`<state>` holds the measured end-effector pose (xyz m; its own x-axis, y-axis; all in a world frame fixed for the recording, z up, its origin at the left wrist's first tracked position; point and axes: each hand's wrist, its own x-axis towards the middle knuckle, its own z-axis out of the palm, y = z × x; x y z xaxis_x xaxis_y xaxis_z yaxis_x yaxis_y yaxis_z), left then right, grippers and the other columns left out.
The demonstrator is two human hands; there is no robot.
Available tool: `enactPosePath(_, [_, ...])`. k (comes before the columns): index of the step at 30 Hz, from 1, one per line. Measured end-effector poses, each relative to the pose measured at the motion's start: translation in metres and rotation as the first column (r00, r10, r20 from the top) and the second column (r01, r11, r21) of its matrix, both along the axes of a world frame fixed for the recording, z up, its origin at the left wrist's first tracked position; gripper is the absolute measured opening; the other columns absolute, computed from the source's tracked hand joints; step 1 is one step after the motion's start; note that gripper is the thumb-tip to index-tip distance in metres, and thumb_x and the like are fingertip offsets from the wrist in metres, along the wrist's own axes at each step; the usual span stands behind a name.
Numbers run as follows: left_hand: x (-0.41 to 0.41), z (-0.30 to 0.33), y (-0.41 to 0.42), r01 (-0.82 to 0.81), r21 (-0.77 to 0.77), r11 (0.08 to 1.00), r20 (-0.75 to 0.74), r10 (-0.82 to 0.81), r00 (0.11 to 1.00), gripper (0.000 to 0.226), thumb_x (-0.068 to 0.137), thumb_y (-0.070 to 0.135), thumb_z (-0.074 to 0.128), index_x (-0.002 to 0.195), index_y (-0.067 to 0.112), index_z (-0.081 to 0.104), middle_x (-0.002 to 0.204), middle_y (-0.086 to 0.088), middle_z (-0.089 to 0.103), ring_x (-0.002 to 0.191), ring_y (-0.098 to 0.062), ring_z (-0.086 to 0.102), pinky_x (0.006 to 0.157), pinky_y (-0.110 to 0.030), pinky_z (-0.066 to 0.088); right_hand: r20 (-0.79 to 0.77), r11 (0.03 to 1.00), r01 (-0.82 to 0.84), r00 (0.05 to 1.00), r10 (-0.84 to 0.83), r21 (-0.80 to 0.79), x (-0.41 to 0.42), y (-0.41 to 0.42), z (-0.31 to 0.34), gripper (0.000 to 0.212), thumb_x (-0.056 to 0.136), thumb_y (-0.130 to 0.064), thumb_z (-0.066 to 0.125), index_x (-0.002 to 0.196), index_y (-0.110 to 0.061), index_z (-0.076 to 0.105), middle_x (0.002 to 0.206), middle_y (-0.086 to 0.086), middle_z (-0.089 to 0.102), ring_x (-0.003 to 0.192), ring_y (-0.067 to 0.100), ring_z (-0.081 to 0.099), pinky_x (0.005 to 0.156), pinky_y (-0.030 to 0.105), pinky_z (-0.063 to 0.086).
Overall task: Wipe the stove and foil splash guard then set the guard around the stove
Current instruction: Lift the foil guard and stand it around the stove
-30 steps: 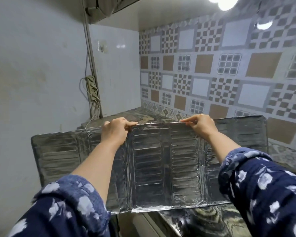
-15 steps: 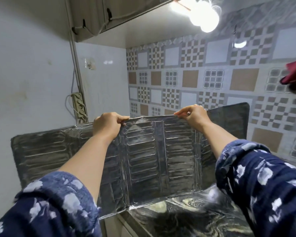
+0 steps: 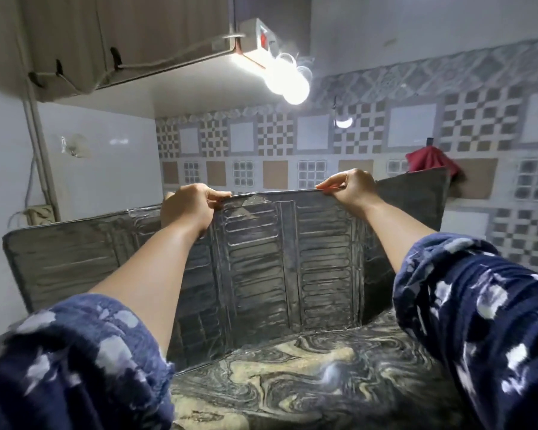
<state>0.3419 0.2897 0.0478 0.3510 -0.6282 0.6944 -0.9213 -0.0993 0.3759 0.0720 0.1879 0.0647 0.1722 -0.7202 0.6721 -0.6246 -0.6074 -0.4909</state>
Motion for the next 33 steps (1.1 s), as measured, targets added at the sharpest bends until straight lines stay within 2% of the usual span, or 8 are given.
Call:
enactPosePath(4, [-0.035, 0.006, -0.023, 0.145, -0.008, 0.989, -0.029, -0.145, 0.989, 0.026, 0.089, 0.022, 0.063, 0.107, 0.039, 0.069, 0.119, 0.008, 0.068, 0.109, -0.024, 0.059, 0.081, -0.029, 0.043, -0.018, 0.996, 0.088, 0.996, -0.089, -0.019, -0.044, 0.001, 0.013, 0.016, 0.083, -0.017, 0.07, 0.09, -0.03, 0.077, 0.096, -0.003, 0.076, 0.098, 0.016, 0.067, 0.098, 0.041, 0.048])
enactPosePath(8, [-0.075, 0.015, -0.044, 0.276, -0.05, 0.96, 0.041, -0.274, 0.961, 0.024, 0.087, 0.028, 0.067, 0.109, 0.038, 0.069, 0.119, 0.011, 0.067, 0.109, -0.017, 0.06, 0.091, -0.031, 0.041, -0.033, 0.982, 0.185, 0.982, -0.187, -0.049, -0.088, 0.006, 0.025, 0.02, 0.084, -0.01, 0.067, 0.099, -0.021, 0.076, 0.107, 0.004, 0.074, 0.102, 0.019, 0.067, 0.096, 0.036, 0.05])
enactPosePath(11, [-0.108, 0.021, -0.061, 0.302, -0.061, 0.951, 0.085, -0.297, 0.951, 0.023, 0.089, 0.031, 0.062, 0.109, 0.039, 0.069, 0.12, 0.012, 0.066, 0.111, -0.016, 0.059, 0.092, -0.032, 0.038, -0.049, 0.951, 0.286, 0.955, -0.294, -0.12, -0.121, 0.007, 0.031, 0.02, 0.085, -0.01, 0.066, 0.099, -0.019, 0.076, 0.107, 0.004, 0.073, 0.103, 0.021, 0.066, 0.094, 0.032, 0.05])
enactPosePath(16, [-0.166, 0.027, -0.092, 0.368, -0.168, 0.914, -0.047, -0.381, 0.924, 0.019, 0.089, 0.028, 0.06, 0.099, 0.037, 0.073, 0.105, 0.015, 0.072, 0.105, -0.014, 0.062, 0.089, -0.029, 0.046, -0.03, 0.923, 0.353, 0.932, -0.361, -0.156, -0.177, 0.004, 0.038, 0.018, 0.085, -0.014, 0.068, 0.101, -0.017, 0.075, 0.107, 0.006, 0.074, 0.101, 0.021, 0.067, 0.086, 0.026, 0.049])
enactPosePath(18, [-0.192, 0.029, -0.101, 0.401, -0.185, 0.897, -0.009, -0.409, 0.912, 0.018, 0.087, 0.029, 0.063, 0.1, 0.037, 0.073, 0.107, 0.012, 0.073, 0.104, -0.018, 0.063, 0.089, -0.03, 0.048, -0.015, 0.913, 0.374, 0.924, -0.381, -0.166, -0.203, -0.001, 0.04, 0.018, 0.084, -0.016, 0.069, 0.101, -0.017, 0.076, 0.107, 0.006, 0.074, 0.101, 0.022, 0.067, 0.087, 0.03, 0.05])
enactPosePath(21, [-0.231, 0.032, -0.119, 0.432, -0.179, 0.884, 0.086, -0.423, 0.902, 0.02, 0.088, 0.029, 0.063, 0.104, 0.037, 0.071, 0.111, 0.009, 0.071, 0.103, -0.021, 0.062, 0.083, -0.03, 0.038, -0.017, 0.891, 0.417, 0.904, -0.427, -0.179, -0.242, -0.012, 0.041, 0.016, 0.084, -0.019, 0.07, 0.099, -0.021, 0.076, 0.106, 0.003, 0.074, 0.104, 0.022, 0.066, 0.094, 0.038, 0.048])
enactPosePath(24, [-0.272, 0.034, -0.141, 0.445, -0.172, 0.879, 0.12, -0.429, 0.895, 0.022, 0.089, 0.03, 0.062, 0.108, 0.037, 0.07, 0.114, 0.007, 0.07, 0.103, -0.021, 0.062, 0.085, -0.032, 0.036, -0.002, 0.882, 0.432, 0.898, -0.44, -0.185, -0.281, -0.026, 0.042, 0.016, 0.084, -0.018, 0.07, 0.098, -0.021, 0.076, 0.105, 0.003, 0.074, 0.104, 0.023, 0.066, 0.096, 0.045, 0.045])
enactPosePath(33, [-0.386, 0.044, -0.227, 0.498, -0.152, 0.854, 0.145, -0.479, 0.866, 0.025, 0.09, 0.028, 0.06, 0.111, 0.039, 0.068, 0.111, 0.007, 0.069, 0.098, -0.021, 0.062, 0.088, -0.037, 0.039, -0.004, 0.877, 0.447, 0.891, -0.455, -0.178, -0.399, -0.103, 0.054, 0.014, 0.084, -0.019, 0.07, 0.096, -0.024, 0.077, 0.103, 0.001, 0.075, 0.099, 0.02, 0.066, 0.093, 0.042, 0.049])
